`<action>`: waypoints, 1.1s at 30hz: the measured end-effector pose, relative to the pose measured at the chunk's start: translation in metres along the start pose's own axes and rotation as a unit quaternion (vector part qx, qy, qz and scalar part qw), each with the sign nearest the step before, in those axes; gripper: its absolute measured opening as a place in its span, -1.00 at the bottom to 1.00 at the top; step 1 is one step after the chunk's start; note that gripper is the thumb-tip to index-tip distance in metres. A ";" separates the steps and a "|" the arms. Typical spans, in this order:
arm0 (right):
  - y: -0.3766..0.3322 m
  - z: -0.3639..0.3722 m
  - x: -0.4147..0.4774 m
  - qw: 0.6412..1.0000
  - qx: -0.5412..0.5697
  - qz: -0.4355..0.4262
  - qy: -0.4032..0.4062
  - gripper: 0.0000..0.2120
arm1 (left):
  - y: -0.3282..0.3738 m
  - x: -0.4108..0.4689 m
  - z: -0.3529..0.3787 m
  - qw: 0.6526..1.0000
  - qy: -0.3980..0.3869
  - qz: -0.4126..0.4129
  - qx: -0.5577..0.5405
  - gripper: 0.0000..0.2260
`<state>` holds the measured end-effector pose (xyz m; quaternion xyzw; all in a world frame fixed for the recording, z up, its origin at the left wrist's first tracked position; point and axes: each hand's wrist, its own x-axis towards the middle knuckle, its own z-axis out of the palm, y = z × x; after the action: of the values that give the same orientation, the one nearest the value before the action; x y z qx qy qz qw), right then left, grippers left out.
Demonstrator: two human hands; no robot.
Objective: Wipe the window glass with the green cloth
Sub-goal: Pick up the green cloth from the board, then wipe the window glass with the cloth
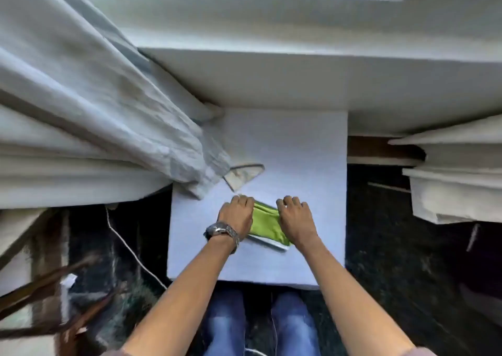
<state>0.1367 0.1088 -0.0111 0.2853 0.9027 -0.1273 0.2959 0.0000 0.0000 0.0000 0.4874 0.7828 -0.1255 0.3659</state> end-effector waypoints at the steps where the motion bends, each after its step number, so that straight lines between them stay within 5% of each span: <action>1: -0.001 0.024 0.008 1.000 -0.010 -0.009 -0.026 -0.65 | 0.001 0.011 0.018 0.999 -0.031 0.009 0.013 -0.60; 5: -0.001 0.084 0.017 0.996 -0.034 -0.012 -0.082 -0.55 | 0.009 0.038 0.084 0.995 -0.082 0.045 0.047 -0.46; 7: -0.001 0.104 0.016 0.995 -0.054 -0.001 -0.082 -0.49 | 0.012 0.044 0.110 0.995 -0.045 0.064 0.061 -0.40; 11: -0.004 0.114 0.018 0.996 -0.053 0.032 -0.068 -0.63 | 0.011 0.047 0.128 0.991 -0.026 0.067 0.112 -0.23; 15: -0.006 0.099 0.019 0.994 -0.019 0.029 -0.107 -0.68 | 0.005 0.054 0.126 0.995 -0.082 0.041 0.030 -0.35; 20: 0.020 0.018 0.004 0.939 0.307 0.046 -0.150 -0.63 | 0.007 0.034 0.072 0.995 -0.083 0.013 -0.046 -0.53; 22: 0.034 -0.039 -0.010 0.902 0.419 0.050 -0.092 -0.74 | 0.008 0.012 0.029 0.980 -0.083 0.001 -0.179 -0.55; 25: 0.048 -0.129 -0.033 0.868 0.494 0.033 0.033 -0.85 | 0.013 -0.027 -0.047 0.905 -0.048 0.022 -0.423 -0.56; 29: 0.052 -0.287 -0.055 0.856 0.476 -0.024 0.197 -0.73 | 0.028 -0.071 -0.190 0.853 0.096 0.063 -0.509 -0.68; 33: 0.047 -0.480 -0.096 0.800 0.435 -0.111 0.397 -0.69 | 0.041 -0.125 -0.369 0.805 0.250 0.141 -0.519 -0.71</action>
<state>0.0065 0.2955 0.4246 0.3074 0.8163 -0.4142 -0.2601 -0.0994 0.1403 0.3522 0.3447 0.7180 0.4788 0.3693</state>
